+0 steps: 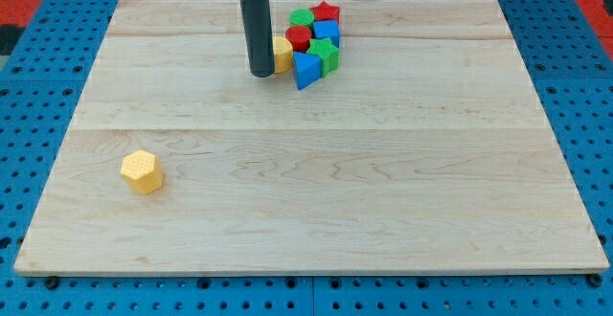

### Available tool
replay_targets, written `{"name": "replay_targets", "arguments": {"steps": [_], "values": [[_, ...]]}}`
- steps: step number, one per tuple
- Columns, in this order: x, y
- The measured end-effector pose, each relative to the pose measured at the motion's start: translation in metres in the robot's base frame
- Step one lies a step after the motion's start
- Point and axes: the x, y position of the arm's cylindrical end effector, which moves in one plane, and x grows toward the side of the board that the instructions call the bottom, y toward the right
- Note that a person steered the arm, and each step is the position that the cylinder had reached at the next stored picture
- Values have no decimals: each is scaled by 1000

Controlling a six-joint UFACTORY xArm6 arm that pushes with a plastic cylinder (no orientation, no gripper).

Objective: Push the yellow hexagon to the center left of the board

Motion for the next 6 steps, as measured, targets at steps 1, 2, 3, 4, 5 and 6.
{"name": "replay_targets", "arguments": {"steps": [1, 2, 3, 4, 5, 6], "values": [[9, -15], [9, -15], [12, -24], [41, -39], [72, -61], [89, -22]]}}
